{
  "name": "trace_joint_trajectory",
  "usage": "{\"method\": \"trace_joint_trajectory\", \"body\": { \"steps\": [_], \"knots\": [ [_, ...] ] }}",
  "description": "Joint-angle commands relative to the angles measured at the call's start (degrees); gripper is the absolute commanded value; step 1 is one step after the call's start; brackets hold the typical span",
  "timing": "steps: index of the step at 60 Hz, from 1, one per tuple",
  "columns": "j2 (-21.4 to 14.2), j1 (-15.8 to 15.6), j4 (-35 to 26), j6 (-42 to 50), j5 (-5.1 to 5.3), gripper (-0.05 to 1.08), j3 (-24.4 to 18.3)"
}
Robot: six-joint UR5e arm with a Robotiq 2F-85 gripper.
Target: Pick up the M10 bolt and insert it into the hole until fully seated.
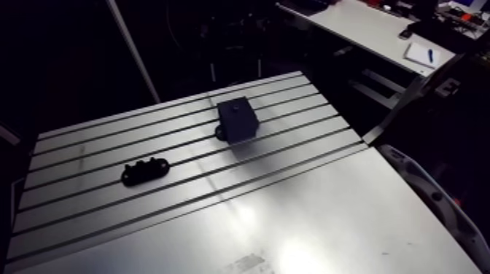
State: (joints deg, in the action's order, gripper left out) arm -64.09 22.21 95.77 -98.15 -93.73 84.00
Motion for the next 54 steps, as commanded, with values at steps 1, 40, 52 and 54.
{"method": "trace_joint_trajectory", "body": {
  "steps": [1,40,52,54],
  "knots": [
    [-7.22,-1.42,0.78,-2.02,-0.20,0.00,-0.05],
    [-14.90,-16.13,-7.39,-0.16,-0.71,0.00,-2.73],
    [-19.26,-16.81,-4.39,0.12,-0.56,0.00,0.60],
    [-19.64,-16.99,-3.58,0.11,-0.16,0.00,0.74]
  ]
}}
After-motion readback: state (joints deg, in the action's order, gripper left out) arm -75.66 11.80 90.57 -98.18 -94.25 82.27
